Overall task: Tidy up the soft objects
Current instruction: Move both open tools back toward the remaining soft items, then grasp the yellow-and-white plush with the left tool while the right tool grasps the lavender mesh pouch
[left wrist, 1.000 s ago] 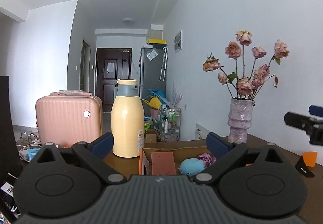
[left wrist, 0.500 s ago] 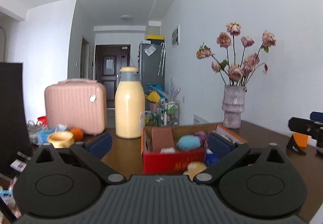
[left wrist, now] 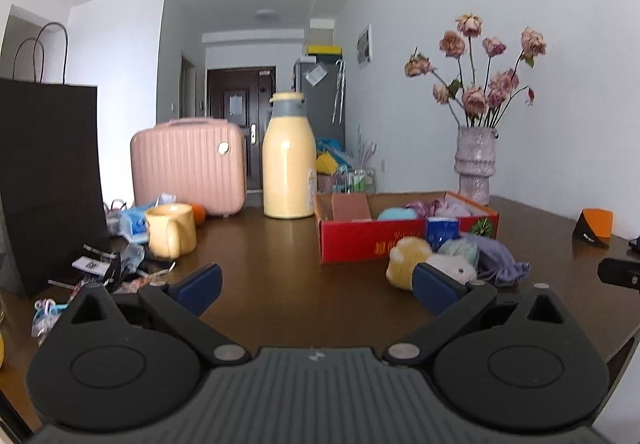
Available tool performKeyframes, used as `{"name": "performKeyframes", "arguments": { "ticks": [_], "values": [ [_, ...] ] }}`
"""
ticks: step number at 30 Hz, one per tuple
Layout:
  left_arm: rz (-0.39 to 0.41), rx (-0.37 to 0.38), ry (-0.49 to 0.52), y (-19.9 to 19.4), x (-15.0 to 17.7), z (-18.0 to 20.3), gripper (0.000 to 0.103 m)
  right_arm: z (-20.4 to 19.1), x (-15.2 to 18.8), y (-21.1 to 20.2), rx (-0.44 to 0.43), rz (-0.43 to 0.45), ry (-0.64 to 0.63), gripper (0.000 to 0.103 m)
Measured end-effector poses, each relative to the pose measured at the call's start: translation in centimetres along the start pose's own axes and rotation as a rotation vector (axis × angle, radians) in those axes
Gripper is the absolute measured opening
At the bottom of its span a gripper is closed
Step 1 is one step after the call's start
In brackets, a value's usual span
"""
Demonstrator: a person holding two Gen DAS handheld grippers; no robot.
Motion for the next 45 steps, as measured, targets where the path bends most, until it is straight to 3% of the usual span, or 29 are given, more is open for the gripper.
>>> {"name": "performKeyframes", "arguments": {
  "ticks": [23, 35, 45],
  "values": [
    [-0.078, 0.082, 0.020, 6.4, -0.8, 2.5, 0.103, 2.2, 0.3, 5.1, 0.022, -0.091, 0.064, 0.103],
    [-0.146, 0.178, -0.003, 13.9, -2.1, 5.5, 0.103, 4.2, -0.9, 11.1, 0.042, -0.153, 0.079, 0.101],
    [-0.277, 0.270, -0.086, 22.0, -2.2, 7.2, 0.103, 5.7, -2.3, 17.1, 0.024, -0.239, 0.098, 0.093]
  ]
}}
Point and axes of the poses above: each gripper's, at about its wrist camera, not at the fingertips, and y roughly the way its jaws point, z to its right, x to its underside, the point moved 2 cm from there along y, roughly the way its jaws point, and after that the axes turned 7 degrees about y, right-handed, at the moved point
